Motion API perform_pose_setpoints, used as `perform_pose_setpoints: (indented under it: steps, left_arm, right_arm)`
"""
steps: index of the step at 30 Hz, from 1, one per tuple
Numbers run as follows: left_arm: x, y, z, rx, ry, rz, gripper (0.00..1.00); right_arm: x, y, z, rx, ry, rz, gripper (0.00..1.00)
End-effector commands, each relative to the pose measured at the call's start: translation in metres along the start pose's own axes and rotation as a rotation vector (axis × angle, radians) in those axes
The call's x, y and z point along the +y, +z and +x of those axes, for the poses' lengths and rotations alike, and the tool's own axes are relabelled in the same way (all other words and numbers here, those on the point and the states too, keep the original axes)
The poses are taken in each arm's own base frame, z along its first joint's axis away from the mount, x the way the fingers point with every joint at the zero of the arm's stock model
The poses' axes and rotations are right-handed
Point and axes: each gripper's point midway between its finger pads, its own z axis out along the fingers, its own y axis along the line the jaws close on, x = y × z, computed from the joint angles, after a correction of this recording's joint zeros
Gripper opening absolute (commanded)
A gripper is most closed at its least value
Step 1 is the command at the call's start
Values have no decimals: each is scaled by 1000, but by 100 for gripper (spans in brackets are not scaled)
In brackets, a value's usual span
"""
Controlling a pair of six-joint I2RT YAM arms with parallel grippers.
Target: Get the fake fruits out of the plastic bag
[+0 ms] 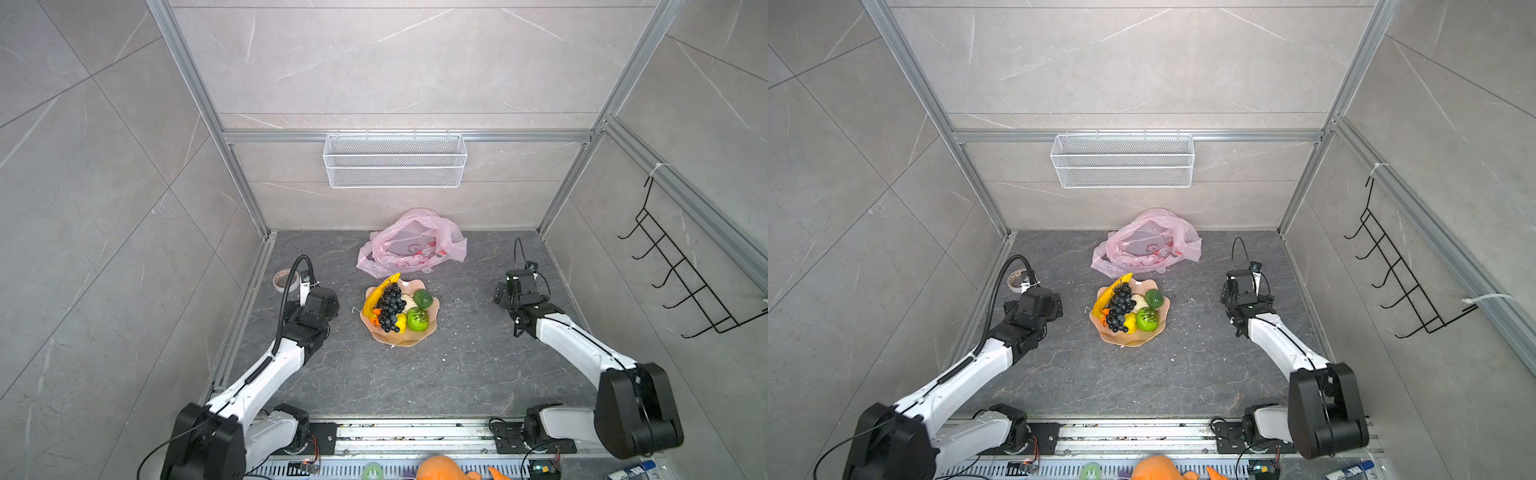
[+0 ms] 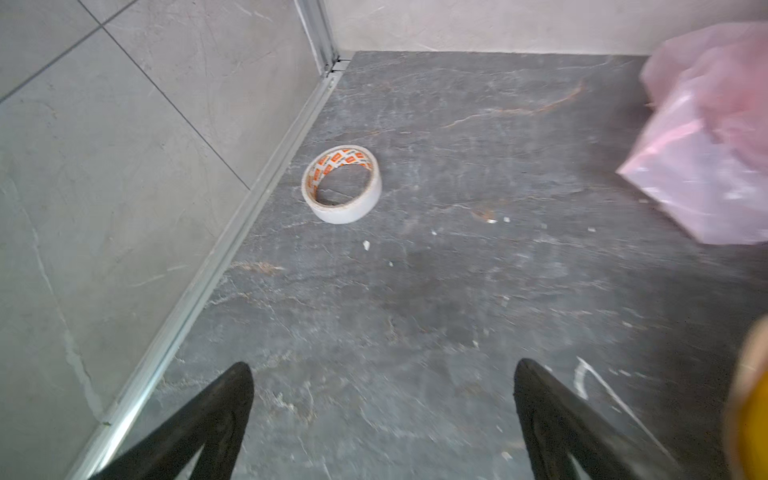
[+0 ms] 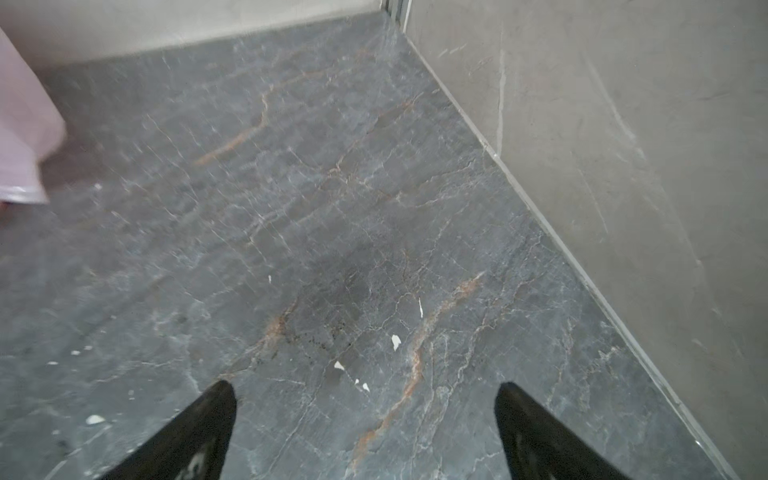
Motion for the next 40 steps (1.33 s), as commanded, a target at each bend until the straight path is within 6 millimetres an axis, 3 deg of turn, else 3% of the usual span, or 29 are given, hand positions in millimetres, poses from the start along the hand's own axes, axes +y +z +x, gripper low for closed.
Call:
perform_pose_setpoints:
  steps: [1,3,5,9,11,12,18,22,40]
  left_arm:
    - [0,30,-34,-129,8,49,100]
    - [-4,51,-27,-128,15,103,100]
    - [-17,61,-22,-132,130,162,99]
    - [-31,53,-12,-167,150,265,100]
    - [-29,55,1,-179,129,272,100]
    - [-25,60,7,-200,105,256,100]
    - [7,80,18,-224,-73,220,100]
    - [9,81,21,-211,-74,216,100]
    - [10,80,23,-203,-70,203,100]
  right_arm:
    - [6,12,-13,-148,-39,-6,100]
    - [12,17,-7,-183,-70,-38,99]
    - [18,21,-4,-230,-95,-66,99]
    - [41,14,-1,-241,-137,-216,99]
    - [55,13,9,-288,-144,-306,99]
    - [59,9,1,-358,-134,-335,99]
    - [57,10,11,-341,-126,-355,99]
    - [48,12,11,-377,-97,-312,99]
    - [49,11,12,-369,-103,-319,99]
